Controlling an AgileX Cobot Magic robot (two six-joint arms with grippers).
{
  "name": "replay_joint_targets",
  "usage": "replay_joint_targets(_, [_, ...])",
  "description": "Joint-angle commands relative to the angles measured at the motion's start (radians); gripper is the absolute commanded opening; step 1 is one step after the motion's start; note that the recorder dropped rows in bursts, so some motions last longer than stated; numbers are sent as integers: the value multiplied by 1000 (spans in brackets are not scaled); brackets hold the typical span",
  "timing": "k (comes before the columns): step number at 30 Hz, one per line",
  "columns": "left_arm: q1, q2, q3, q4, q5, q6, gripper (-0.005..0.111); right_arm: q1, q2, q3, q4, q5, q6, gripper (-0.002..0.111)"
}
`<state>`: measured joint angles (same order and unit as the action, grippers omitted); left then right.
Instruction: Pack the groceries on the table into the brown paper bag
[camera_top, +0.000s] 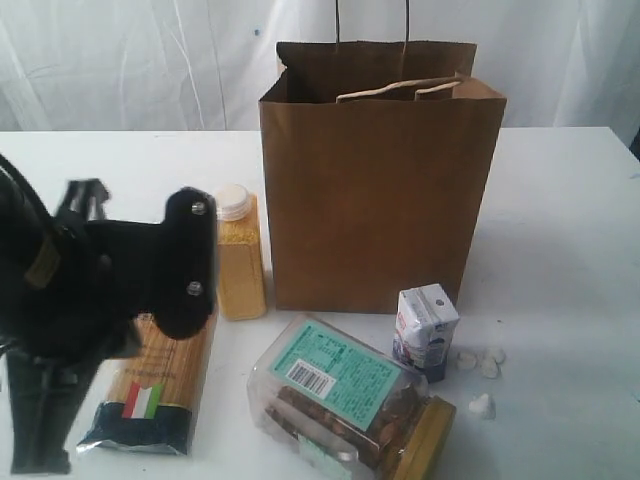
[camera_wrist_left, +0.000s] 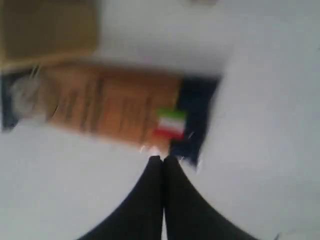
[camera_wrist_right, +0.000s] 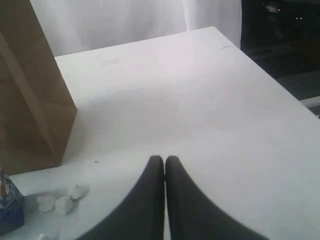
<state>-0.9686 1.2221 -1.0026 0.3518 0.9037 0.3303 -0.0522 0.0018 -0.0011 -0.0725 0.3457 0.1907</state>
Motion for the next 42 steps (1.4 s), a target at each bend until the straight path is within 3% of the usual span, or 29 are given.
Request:
replay_joint_targets(1, [-9,38,-131,-261,-76,203,0,-6,-2,1,-4,-3,4,0])
replay_joint_targets(6, [-10,279,-261,-372,37,551,0,-6,-2,1,-4,-3,4,0])
replay_joint_targets(9, [-10,375,-316,-271,42,531,4,-6,-2,1,-4,-3,4,0])
replay_joint_targets(11, [-10,399,-338,-247,10,549,26,-6,-2,1,-4,-3,4,0])
replay_joint_targets(13, [-10,407,-333,-272,-93,569,72,-6,-2,1,-4,-3,4,0])
replay_joint_targets(14, [-10,412,-333,-277,-172,576,104,-6,-2,1,-4,-3,4,0])
replay_joint_targets(18, [-10,413,-333,-420,-278,574,105,-6,-2,1,-4,-3,4,0])
replay_joint_targets(21, [-10,431,-333,-559,-134,707,105,-6,-2,1,-4,-3,4,0])
replay_joint_targets(23, [-10,444,-333,-555,-64,766,105,-6,-2,1,-4,-3,4,0])
replay_joint_targets(29, [-10,467,-336,-405,-83,769,105,-6,-2,1,-4,-3,4,0])
replay_joint_targets(37, [-10,529,-336,-403,-206,795,105,-6,-2,1,-4,-3,4,0])
replay_joint_targets(42, [-2,551,-336,-410,-193,813,105,-6,-2,1,-4,-3,4,0])
